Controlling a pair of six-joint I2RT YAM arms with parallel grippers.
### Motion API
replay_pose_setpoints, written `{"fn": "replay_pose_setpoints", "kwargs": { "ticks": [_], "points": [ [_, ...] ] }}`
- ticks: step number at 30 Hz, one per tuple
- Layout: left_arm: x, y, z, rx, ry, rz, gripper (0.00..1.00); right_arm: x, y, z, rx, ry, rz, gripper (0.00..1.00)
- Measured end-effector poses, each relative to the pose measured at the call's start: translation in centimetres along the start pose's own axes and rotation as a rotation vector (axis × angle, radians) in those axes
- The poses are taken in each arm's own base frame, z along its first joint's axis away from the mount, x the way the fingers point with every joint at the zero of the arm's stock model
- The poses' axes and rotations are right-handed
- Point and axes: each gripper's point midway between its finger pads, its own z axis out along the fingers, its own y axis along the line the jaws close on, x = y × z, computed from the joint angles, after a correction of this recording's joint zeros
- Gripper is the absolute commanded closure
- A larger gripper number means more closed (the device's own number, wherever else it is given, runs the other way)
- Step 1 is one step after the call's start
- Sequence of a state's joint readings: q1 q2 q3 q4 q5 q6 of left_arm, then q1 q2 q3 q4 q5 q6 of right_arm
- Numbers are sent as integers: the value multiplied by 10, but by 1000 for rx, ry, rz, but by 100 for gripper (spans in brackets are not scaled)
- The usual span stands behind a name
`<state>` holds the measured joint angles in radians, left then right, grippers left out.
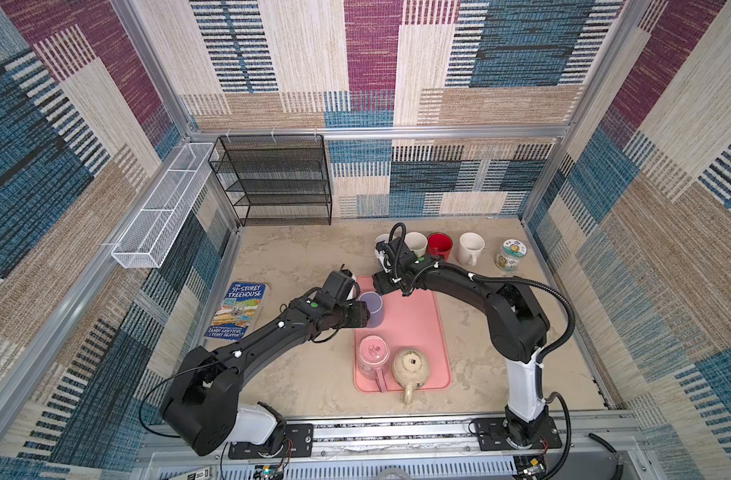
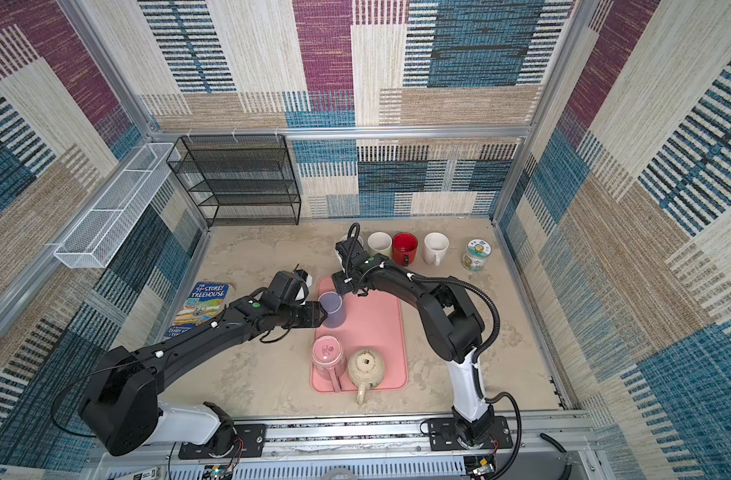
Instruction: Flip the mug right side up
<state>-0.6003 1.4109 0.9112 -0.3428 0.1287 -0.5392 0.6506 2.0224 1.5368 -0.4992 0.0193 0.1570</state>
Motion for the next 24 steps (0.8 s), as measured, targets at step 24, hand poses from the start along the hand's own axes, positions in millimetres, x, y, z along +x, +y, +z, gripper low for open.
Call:
{"fn": "replay_pose_setpoints", "kwargs": {
  "ticks": [24],
  "points": [
    [-42, -12, 29, 32, -67, -24, 44, 67, -24, -37, 71, 57, -1, 27]
  ]
}}
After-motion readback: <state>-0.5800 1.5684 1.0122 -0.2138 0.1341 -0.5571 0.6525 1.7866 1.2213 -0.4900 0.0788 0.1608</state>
